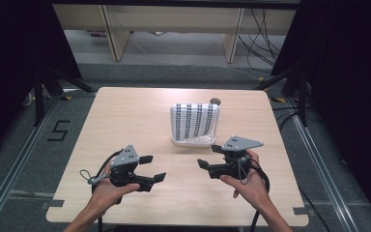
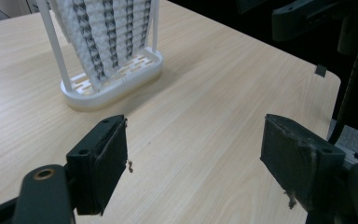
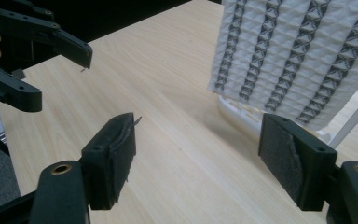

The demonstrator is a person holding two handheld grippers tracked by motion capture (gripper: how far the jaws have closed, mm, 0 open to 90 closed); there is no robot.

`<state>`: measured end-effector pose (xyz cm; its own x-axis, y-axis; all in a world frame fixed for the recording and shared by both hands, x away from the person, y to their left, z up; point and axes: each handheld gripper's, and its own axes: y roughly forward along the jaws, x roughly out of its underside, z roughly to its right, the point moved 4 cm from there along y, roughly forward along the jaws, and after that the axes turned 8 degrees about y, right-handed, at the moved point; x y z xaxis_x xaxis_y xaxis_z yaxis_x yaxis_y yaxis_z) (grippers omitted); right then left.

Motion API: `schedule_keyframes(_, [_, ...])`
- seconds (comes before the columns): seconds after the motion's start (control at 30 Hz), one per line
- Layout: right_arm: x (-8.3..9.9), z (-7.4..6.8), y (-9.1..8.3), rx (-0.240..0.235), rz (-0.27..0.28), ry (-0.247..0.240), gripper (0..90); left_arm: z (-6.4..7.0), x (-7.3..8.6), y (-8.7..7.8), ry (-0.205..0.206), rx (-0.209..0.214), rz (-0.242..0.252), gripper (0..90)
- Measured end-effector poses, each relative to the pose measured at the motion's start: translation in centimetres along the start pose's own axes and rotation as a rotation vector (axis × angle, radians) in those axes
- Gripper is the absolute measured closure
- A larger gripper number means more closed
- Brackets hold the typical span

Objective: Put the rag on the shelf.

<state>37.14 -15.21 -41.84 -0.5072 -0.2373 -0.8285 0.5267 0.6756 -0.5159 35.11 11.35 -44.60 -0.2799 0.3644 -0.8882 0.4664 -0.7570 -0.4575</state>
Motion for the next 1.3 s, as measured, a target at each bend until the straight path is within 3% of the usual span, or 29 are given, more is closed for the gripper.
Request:
schedule_keyframes(0.1, [0.3,-0.1,0.0,-0.001,0.005,-0.031,28.7,0.0,0.5,0.0,-0.007,0.001,-0.01,21.8])
schedule_keyframes(0.13, [0.5,-0.4,-0.1,-0.01,-0.011,0.002,28.7,0.0,0.7,-0.1,-0.007,0.0,-0.011,21.8])
schedule_keyframes(0.17, [0.6,-0.3,-0.1,-0.006,-0.007,-0.021,28.7,0.0,0.9,-0.1,-0.008,-0.001,-0.012,21.8])
schedule_keyframes(0.4, [1.7,-0.7,0.0,-0.022,-0.022,0.008,27.4,0.3,2.1,-0.1,-0.012,0.017,-0.015,20.9])
schedule_keyframes(0.43, [1.8,-0.5,0.0,-0.017,-0.017,-0.018,25.5,0.4,2.3,0.0,-0.017,0.023,-0.013,20.5])
schedule_keyframes(0.57, [2.4,-0.9,-0.1,-0.005,-0.029,0.034,22.9,0.6,2.8,-0.1,-0.02,0.027,-0.021,18.5])
schedule_keyframes(0.6, [2.5,-0.7,0.0,-0.008,-0.022,0.01,22.6,0.7,2.9,-0.2,-0.026,0.017,-0.03,17.9])
schedule_keyframes(0.83, [3.5,-0.7,-0.3,-0.001,-0.027,0.024,21.5,1.3,3.6,-0.3,-0.019,0.021,-0.04,16.5])
schedule_keyframes(0.87, [3.6,-0.5,-0.2,-0.005,-0.014,-0.004,21.5,1.4,3.7,-0.3,-0.021,0.024,-0.032,16.4])
schedule_keyframes(0.9, [3.8,-0.6,-0.4,0.007,-0.031,0.02,21.5,1.5,3.9,-0.3,-0.017,0.015,-0.044,16.4])
schedule_keyframes(1.2, [5.3,-1.0,-0.7,-0.009,-0.045,0.053,21.5,2.3,5.1,-0.3,-0.019,0.028,-0.057,16.4])
schedule_keyframes(1.23, [5.3,-0.8,-0.7,-0.013,-0.035,0.01,21.4,2.4,5.4,-0.3,-0.002,0.028,-0.061,16.4])
schedule_keyframes(1.3, [5.9,-1.1,-0.8,-0.022,-0.047,0.05,20.7,2.6,5.7,-0.2,-0.003,0.026,-0.067,16.4])
